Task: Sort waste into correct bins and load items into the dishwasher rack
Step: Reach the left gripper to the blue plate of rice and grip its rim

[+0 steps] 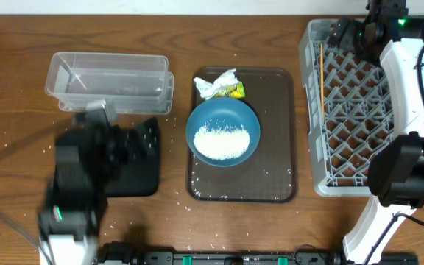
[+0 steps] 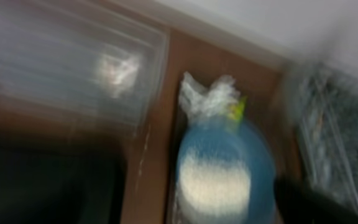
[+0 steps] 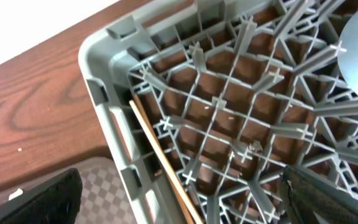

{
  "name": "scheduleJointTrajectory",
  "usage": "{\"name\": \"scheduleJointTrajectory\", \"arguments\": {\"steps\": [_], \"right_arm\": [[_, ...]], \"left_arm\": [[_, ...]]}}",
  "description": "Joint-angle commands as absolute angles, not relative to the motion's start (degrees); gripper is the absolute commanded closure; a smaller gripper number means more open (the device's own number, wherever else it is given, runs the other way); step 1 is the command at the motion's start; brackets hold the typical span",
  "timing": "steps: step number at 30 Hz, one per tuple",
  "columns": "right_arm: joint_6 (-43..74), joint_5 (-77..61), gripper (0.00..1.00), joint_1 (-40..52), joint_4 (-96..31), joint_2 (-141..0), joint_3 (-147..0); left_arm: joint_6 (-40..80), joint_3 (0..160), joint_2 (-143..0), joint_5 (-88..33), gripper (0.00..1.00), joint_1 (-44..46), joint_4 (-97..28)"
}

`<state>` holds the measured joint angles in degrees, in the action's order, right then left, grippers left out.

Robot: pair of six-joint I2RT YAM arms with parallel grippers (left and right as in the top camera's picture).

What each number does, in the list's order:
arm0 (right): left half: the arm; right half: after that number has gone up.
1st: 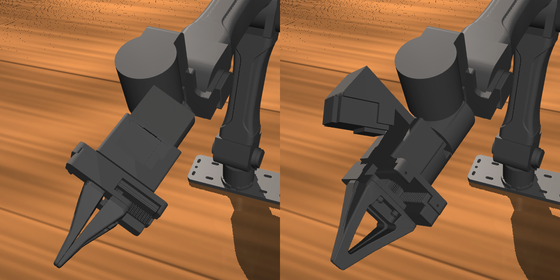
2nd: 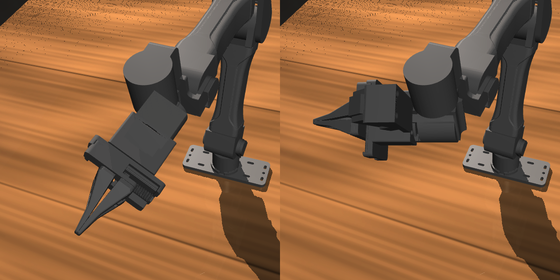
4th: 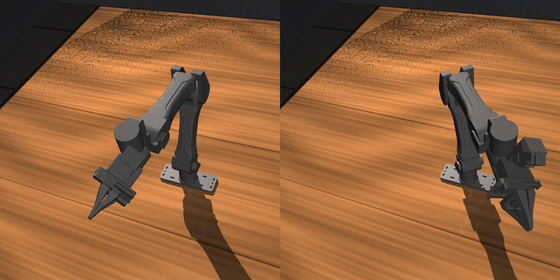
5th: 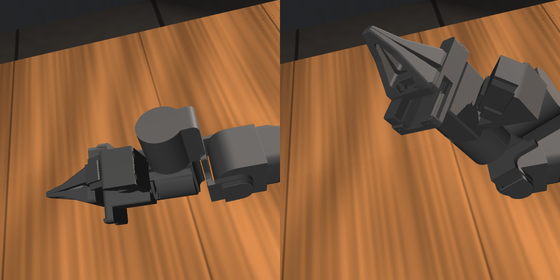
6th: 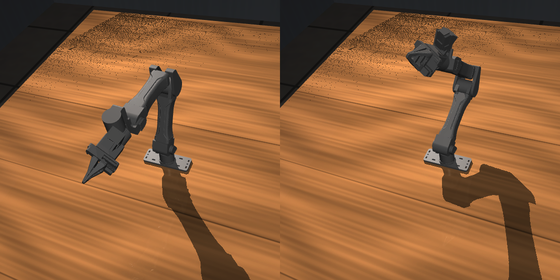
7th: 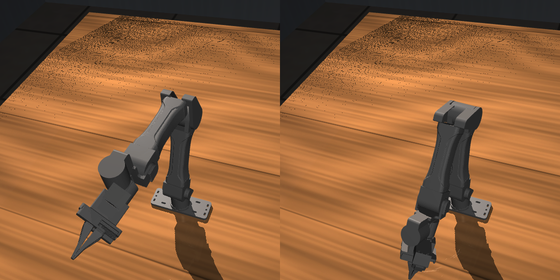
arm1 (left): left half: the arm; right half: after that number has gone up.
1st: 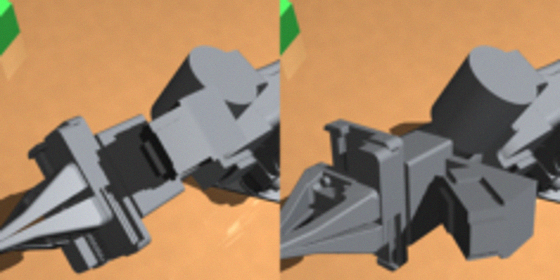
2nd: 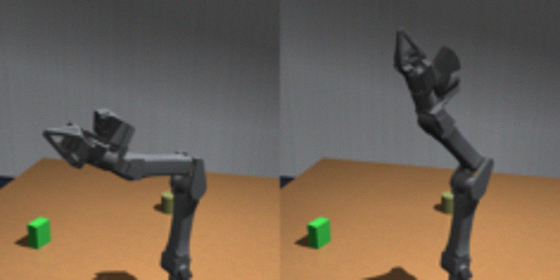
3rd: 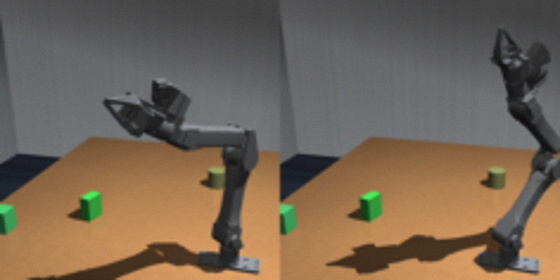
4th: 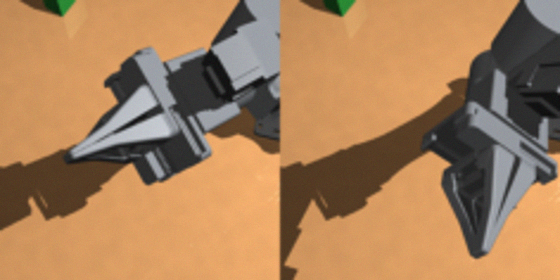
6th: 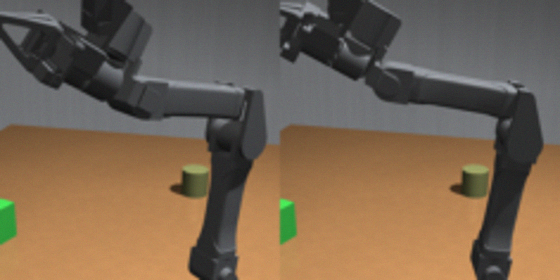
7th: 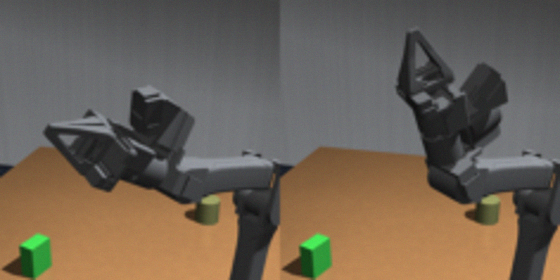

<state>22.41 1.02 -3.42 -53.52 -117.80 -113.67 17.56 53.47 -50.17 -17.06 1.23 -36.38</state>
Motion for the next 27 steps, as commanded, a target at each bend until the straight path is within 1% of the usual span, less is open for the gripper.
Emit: {"name": "scheduleJointTrajectory", "arguments": {"steps": [1,4,6,7,9,11,16,18,22,27], "right_arm": [[23.1,1.0,0.01,-3.7,-53.6,-118.0,-113.6],[23.1,1.0,0.01,-3.7,-53.6,-118.0,-113.6],[23.1,1.0,0.01,-3.7,-53.6,-118.0,-113.6],[23.1,1.0,0.01,-3.7,-53.6,-118.0,-113.6],[23.1,1.0,0.01,-3.7,-53.6,-118.0,-113.6],[23.1,1.0,0.01,-3.7,-53.6,-118.0,-113.6],[23.1,1.0,0.01,-3.7,-53.6,-118.0,-113.6],[23.1,1.0,0.01,-3.7,-53.6,-118.0,-113.6],[23.1,1.0,0.01,-3.7,-53.6,-118.0,-113.6],[23.1,1.0,0.01,-3.7,-53.6,-118.0,-113.6]], "left_arm": [[13.4,68.6,-64.3,-22.3,0.02,1.1,-46.7],[16.6,74.6,-72.1,-31.5,0.02,1.1,-50.3],[14.0,74.8,-76.2,-39.1,0.02,2.1,-46.6],[13.7,74.8,-77.7,-39.4,0.02,3.1,-45.5],[13.8,75.2,-80.9,-36.7,0.02,7.0,-44.9],[13.8,75.8,-83.4,-30.8,0.02,11.9,-45.4],[15.2,78.8,-90.9,-7.2,0.02,26.5,-47.9],[15.1,79.0,-93.8,-5.1,0.02,30.2,-46.3],[15.3,79.0,-99.0,-5.3,0.02,35.2,-41.7],[15.3,79.0,-103.0,-5.3,0.02,38.7,-38.2]]}}
